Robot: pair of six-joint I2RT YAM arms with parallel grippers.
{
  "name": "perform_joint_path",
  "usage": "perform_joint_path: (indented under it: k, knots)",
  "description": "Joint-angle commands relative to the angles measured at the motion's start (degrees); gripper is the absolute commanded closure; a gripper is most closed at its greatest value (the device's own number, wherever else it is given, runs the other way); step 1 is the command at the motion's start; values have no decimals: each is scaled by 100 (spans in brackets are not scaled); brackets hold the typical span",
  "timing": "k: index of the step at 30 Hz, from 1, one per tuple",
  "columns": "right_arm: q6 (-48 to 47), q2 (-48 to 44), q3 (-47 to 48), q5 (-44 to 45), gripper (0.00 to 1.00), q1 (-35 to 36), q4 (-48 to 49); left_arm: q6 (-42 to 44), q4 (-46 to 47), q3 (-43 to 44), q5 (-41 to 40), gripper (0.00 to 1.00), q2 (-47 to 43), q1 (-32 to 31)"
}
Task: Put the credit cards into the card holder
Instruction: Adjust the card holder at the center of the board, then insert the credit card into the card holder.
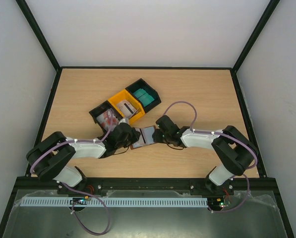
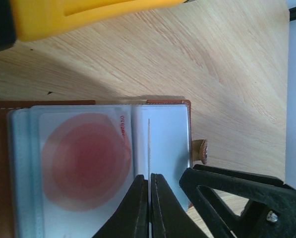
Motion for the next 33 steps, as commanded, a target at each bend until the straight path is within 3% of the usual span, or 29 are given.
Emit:
perform_joint_path:
  k: [1, 9, 24, 33]
  knots:
    - [-240, 325, -13, 293, 57, 65, -951, 240, -94, -146, -126, 97, -237, -7]
    - [-515, 475, 138, 237, 55, 72, -1027, 417, 321, -157, 187, 97, 15, 59]
    - [-403, 571, 16, 573, 68, 76, -1014, 167, 783, -230, 259, 97, 230, 251]
    - [-355, 586, -16, 585, 68, 78, -960, -18, 822, -209, 274, 97, 385, 268]
